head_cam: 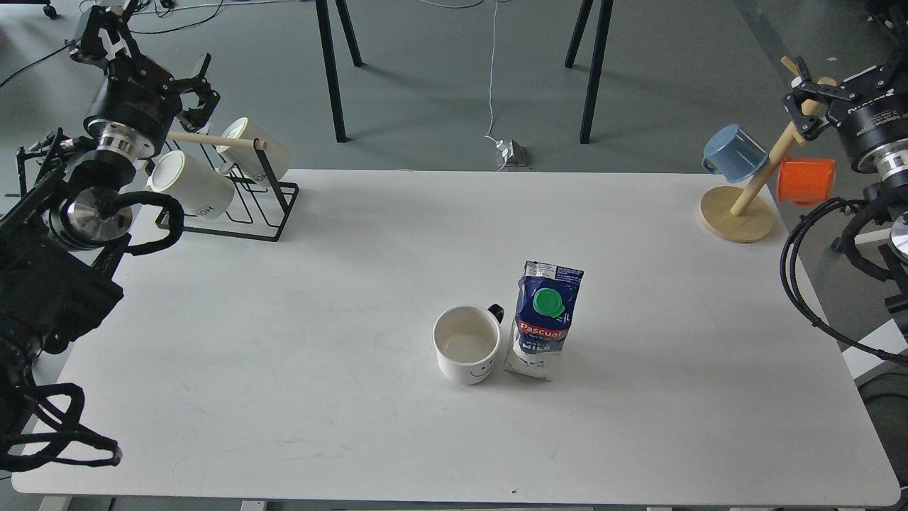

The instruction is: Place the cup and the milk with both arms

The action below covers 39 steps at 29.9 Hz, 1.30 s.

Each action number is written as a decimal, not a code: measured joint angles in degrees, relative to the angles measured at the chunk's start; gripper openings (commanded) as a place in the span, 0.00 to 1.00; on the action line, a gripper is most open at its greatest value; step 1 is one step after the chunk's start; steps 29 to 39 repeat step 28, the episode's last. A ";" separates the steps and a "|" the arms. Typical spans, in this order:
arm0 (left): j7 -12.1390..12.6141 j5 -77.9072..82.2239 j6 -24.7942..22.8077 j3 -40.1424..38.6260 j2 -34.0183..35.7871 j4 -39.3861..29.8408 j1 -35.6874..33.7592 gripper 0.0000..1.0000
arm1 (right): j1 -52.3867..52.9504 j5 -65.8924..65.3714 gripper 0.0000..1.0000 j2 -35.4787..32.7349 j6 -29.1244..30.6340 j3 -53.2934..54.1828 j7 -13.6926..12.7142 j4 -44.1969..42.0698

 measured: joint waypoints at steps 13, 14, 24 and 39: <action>-0.10 -0.15 0.01 -0.60 -0.17 -0.50 -0.17 1.00 | -12.57 0.52 0.99 -1.89 0.00 4.69 0.19 14.74; -0.11 -0.16 0.04 -0.64 -0.07 -0.58 -0.08 1.00 | -14.76 0.52 0.99 -2.11 0.00 5.60 0.19 16.64; -0.09 -2.51 0.78 -0.42 1.77 -4.25 0.46 1.00 | -36.78 0.51 0.99 -2.68 0.00 14.82 0.45 32.91; -0.04 -2.54 0.82 -0.27 1.53 -4.31 0.46 1.00 | -38.82 0.44 0.99 -2.60 0.00 16.60 0.76 33.89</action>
